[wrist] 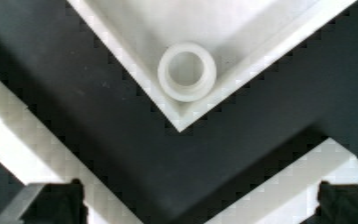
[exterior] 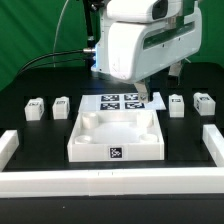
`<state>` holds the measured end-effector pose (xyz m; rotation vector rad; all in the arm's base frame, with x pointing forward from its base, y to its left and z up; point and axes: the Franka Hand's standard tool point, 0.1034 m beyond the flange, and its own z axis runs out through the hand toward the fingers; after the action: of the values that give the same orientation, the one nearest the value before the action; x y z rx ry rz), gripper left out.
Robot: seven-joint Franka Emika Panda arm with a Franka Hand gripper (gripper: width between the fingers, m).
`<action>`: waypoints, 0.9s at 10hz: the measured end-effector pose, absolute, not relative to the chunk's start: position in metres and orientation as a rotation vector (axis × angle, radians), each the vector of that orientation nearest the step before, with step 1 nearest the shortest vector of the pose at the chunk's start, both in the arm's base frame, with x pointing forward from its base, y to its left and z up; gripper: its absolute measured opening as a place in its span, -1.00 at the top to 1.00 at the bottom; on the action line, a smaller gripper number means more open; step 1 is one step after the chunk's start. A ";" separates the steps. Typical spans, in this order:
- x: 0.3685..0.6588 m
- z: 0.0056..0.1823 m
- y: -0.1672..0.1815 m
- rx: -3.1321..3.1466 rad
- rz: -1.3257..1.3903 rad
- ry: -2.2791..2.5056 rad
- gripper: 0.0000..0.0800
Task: Assemble one leg
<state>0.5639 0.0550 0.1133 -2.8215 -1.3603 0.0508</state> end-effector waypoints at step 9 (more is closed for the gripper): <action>0.510 0.089 0.028 -2.621 0.099 -1.677 -0.62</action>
Offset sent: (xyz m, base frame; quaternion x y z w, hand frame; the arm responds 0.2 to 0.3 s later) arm -0.0251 -0.0120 -0.0021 0.0028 0.0145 -0.0889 0.9959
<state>0.5102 0.0282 0.0890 -2.6213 -1.6768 0.0986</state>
